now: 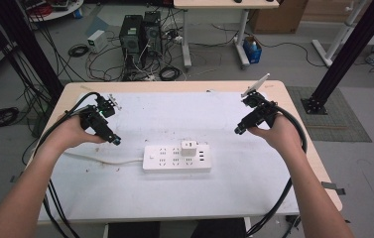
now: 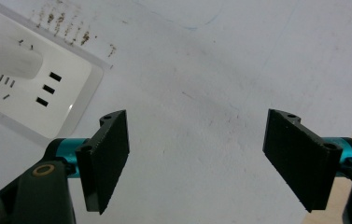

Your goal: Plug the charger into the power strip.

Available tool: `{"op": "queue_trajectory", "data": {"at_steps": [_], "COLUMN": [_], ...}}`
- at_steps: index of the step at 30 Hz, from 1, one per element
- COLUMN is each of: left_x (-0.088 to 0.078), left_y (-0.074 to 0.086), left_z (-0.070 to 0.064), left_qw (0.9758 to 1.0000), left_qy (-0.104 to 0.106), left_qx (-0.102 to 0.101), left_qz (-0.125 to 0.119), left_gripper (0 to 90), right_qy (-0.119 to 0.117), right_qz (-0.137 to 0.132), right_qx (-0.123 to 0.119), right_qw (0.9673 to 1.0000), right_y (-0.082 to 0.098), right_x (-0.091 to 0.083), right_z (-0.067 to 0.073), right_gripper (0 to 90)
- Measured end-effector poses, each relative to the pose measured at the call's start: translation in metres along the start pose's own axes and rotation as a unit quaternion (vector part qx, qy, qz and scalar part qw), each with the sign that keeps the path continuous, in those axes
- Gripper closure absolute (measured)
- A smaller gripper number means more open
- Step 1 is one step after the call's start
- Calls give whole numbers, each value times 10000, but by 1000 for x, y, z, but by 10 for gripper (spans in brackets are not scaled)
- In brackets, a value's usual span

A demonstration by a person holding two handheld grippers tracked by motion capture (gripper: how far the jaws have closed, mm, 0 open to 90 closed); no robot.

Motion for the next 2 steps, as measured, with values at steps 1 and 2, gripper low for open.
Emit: {"op": "queue_trajectory", "data": {"at_steps": [1,2], "left_x": [0,0], "left_y": [0,0], "left_z": [0,0], "left_qw": [10000,10000], "left_qy": [9,9], "left_qx": [0,0], "left_qz": [-4,-4], "left_gripper": [185,185], "right_qy": [4,13], "right_qz": [-2,0], "right_qx": [-4,-5], "right_qw": [10000,10000], "right_y": [0,0], "right_x": [0,0], "right_z": [0,0], "right_gripper": [223,223]}}
Point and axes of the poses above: each handheld gripper's, and its own axes: x roughly forward along the jaws, y roughly out of its underside, z roughly to its left, the point moved 2 cm from there along x, roughly forward along the jaws, and after that the axes turned 4 degrees about x, right-handed, at the moved point
